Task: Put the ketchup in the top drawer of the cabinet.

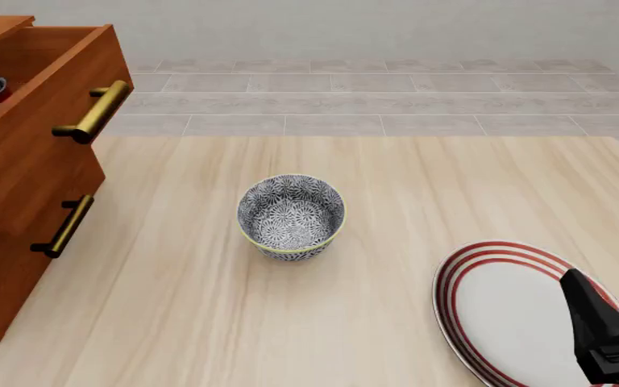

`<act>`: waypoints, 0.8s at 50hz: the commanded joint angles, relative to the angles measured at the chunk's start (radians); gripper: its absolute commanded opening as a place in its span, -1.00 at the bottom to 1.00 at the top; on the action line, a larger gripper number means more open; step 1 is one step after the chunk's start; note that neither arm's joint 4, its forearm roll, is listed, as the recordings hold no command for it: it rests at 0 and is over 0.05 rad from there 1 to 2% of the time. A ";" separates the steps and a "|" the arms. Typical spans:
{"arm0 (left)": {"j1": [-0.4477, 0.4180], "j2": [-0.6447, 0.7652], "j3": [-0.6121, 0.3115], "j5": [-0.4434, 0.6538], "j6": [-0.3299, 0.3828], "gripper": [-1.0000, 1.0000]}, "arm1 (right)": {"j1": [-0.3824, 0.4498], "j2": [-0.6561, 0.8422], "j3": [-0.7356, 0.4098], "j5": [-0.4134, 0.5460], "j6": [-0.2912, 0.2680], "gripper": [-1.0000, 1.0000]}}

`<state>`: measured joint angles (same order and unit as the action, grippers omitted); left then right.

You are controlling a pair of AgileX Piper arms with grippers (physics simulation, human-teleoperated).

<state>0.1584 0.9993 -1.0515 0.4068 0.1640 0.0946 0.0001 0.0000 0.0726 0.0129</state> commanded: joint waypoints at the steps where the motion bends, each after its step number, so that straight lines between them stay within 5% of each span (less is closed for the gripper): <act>1: 0.003 -0.016 -0.017 0.011 0.007 1.00 | 0.000 0.000 0.000 0.001 -0.001 1.00; 40: -0.077 -0.330 -0.083 0.183 0.012 1.00 | 0.001 0.000 0.000 -0.004 0.000 1.00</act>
<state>0.1019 0.7723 -1.1334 0.5492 0.1736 0.0951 0.0002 0.0000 0.0698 0.0126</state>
